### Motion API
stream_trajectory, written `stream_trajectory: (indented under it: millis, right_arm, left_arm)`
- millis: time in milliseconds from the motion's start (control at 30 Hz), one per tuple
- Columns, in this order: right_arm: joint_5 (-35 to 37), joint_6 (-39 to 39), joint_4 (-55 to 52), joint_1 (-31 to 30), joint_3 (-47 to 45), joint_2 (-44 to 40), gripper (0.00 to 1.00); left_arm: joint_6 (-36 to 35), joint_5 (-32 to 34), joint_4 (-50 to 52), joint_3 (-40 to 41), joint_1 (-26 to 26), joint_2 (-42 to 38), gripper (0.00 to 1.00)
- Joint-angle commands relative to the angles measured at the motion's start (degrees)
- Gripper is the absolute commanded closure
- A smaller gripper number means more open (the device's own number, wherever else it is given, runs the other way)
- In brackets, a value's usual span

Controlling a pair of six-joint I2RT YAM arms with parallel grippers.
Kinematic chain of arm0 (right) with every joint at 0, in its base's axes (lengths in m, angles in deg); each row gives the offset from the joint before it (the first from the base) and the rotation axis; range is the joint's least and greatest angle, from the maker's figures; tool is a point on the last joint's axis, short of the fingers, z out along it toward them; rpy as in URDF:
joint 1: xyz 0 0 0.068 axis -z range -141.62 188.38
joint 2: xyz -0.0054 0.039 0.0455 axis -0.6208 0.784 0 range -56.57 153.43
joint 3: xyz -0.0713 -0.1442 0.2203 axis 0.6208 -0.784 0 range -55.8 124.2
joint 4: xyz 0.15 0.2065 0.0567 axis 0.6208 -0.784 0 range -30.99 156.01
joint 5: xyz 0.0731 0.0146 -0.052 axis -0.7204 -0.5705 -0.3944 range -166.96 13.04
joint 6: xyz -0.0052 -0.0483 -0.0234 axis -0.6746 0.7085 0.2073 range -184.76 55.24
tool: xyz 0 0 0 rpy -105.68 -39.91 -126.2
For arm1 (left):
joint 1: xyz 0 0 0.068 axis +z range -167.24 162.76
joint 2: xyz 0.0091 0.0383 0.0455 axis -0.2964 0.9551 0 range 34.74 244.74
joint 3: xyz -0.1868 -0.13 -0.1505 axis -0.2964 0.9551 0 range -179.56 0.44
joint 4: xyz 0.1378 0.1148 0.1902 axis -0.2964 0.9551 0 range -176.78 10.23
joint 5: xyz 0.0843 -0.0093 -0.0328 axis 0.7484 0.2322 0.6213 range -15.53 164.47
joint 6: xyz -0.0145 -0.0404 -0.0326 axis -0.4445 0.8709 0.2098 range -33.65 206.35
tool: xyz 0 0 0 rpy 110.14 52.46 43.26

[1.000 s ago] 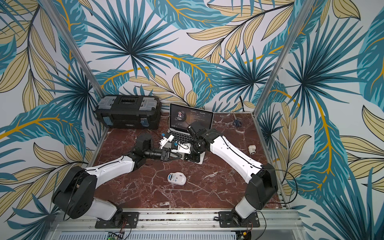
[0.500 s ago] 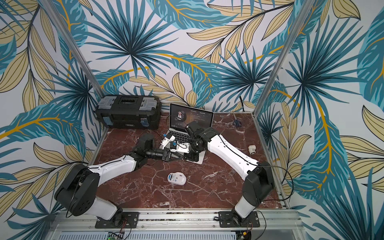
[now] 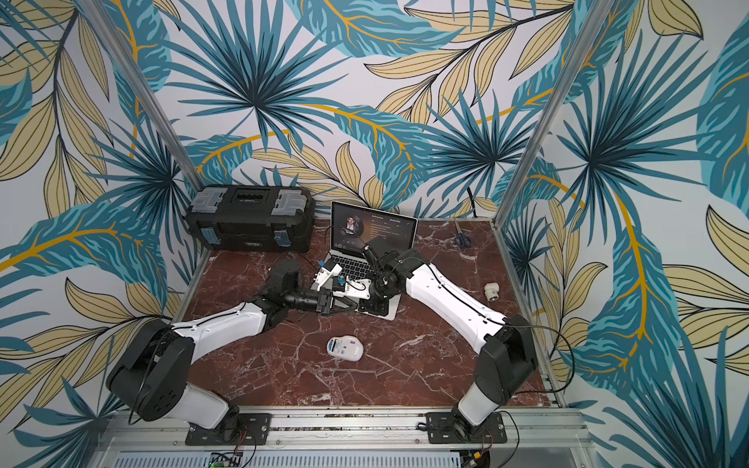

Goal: Remove the wireless mouse receiver from the laptop
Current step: Take out the USB plug from the USB port.

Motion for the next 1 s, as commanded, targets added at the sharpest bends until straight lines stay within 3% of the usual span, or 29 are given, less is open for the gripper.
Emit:
stream_trajectory:
  millis: [0,600,767,800,833,867,900,967]
  right_arm:
    - [-0.2,-0.8,0.7,-0.1,-1.6,-3.5,1.00]
    - [-0.4,-0.8,0.8,1.4,-5.2,-8.8,1.00]
    - [-1.8,-0.5,1.2,1.3,-5.6,-9.6,1.00]
    - [-2.0,-0.5,1.3,1.3,-5.6,-9.5,1.00]
    - [-2.1,-0.5,1.3,1.3,-5.6,-9.5,1.00]
    - [-2.3,-0.5,1.4,1.3,-5.7,-9.6,1.00]
    - [-2.3,-0.5,1.5,1.3,-5.7,-9.7,1.00]
    - [-2.5,-0.4,1.8,1.3,-5.7,-9.8,1.00]
  left_arm:
    - [-0.1,-0.6,-1.1,-0.8,0.2,-1.3,0.47]
    - [-0.1,-0.6,-4.6,0.5,4.0,-4.5,0.47]
    - [-0.1,-0.6,5.7,-1.4,4.4,-5.1,0.47]
    - [-7.5,3.5,8.0,-1.8,4.4,-5.3,0.01]
    - [-8.4,3.7,8.1,-1.6,4.4,-5.6,0.02]
    - [-7.4,3.1,5.4,-0.8,4.4,-5.9,0.32]
    - [-5.1,2.5,1.9,-0.1,4.7,-6.0,0.98]
    - [-3.8,2.7,-3.6,1.2,4.8,-7.4,1.00]
